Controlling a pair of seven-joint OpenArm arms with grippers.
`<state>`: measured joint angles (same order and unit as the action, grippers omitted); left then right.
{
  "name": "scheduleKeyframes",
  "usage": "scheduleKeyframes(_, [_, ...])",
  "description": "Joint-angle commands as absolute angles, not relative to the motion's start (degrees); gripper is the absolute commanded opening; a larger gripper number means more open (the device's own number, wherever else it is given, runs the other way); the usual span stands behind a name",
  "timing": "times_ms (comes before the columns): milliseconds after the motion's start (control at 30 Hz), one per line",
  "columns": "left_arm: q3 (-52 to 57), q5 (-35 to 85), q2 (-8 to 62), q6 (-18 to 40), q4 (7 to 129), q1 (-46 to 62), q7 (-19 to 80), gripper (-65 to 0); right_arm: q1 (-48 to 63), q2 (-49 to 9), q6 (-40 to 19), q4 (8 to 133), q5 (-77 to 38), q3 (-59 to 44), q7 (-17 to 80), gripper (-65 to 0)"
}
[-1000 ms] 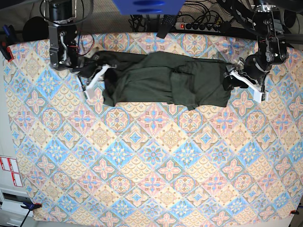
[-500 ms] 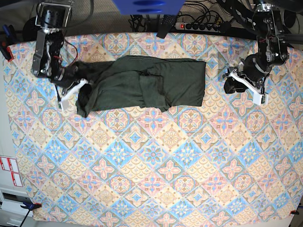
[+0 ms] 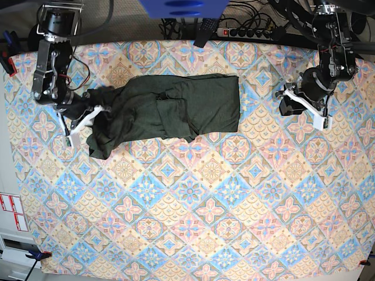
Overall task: Fold the T-shirt properly
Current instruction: 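Push the folded end with the right gripper toward the band's middle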
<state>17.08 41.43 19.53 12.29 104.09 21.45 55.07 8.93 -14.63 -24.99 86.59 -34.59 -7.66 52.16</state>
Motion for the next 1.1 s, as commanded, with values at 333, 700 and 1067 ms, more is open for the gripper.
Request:
scheduleKeyframes(333, [17.54,41.89,20.18,12.62,98.95,21.32,54.29,-61.9,8.40,-14.99,-25.45,95.52,-35.47,4.79,51.30,-62.9])
scheduleKeyframes(700, [17.54,41.80,20.18,12.62,92.44,21.93,49.71,-65.0,8.31,-13.67,-25.36,100.44,-35.47,13.32,51.30,-62.9])
scheduleKeyframes(1067, [17.10,41.80,20.18,12.62,92.53,23.96,47.52,-65.0,8.04,-10.07,-25.36,101.32,-35.47,18.07,51.21,-62.8])
